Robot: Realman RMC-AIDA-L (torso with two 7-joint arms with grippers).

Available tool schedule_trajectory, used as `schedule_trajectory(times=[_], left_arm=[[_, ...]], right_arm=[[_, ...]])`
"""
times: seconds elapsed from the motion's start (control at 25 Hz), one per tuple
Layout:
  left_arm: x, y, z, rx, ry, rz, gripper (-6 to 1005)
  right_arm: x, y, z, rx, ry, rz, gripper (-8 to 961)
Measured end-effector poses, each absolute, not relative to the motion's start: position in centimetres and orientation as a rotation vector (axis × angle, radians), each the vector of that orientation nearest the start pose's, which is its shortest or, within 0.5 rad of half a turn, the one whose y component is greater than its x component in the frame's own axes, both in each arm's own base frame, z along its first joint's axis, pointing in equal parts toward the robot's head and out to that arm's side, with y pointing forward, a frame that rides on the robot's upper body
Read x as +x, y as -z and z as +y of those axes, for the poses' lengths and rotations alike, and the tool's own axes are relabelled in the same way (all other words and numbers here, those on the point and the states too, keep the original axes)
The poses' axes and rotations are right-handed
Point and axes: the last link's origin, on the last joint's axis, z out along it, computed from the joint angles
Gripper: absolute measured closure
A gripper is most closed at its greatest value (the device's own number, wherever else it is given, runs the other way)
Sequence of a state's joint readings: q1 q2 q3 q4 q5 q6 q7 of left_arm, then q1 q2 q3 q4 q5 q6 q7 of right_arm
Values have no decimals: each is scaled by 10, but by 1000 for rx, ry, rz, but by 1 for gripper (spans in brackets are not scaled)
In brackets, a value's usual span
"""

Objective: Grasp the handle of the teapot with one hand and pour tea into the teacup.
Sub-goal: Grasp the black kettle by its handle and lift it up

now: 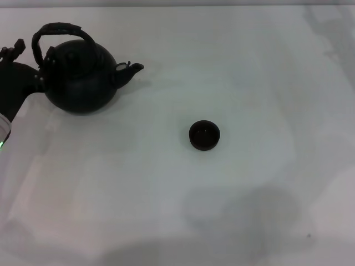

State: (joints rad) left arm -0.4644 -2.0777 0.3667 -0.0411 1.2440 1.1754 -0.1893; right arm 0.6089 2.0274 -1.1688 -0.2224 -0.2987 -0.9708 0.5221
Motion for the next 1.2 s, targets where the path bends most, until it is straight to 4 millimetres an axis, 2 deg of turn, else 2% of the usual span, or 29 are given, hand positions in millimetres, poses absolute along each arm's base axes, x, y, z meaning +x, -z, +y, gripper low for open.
schedule_trajectory(times=[0.04,0.24,0.68,0.88,1.08,1.2], left_arm=[[-344,28,317,-1780,563,-496,259],[-342,29,319,-1790,539,-470,466],[-338,30,324,-1805,546,-457,656],[-330,26,326,-1797,591,-419,889],[-320,14,332,-1775,642,-323,889],[-305,6,337,-1776,698,-214,889]], right_arm=[[292,-46,417,-1586,-859,597,103],[292,-46,418,-1587,-859,595,103],[292,-48,418,-1577,-863,599,104],[292,-48,418,-1576,-863,599,104],[292,-47,418,-1576,-863,602,104],[293,-47,417,-1575,-862,604,104]])
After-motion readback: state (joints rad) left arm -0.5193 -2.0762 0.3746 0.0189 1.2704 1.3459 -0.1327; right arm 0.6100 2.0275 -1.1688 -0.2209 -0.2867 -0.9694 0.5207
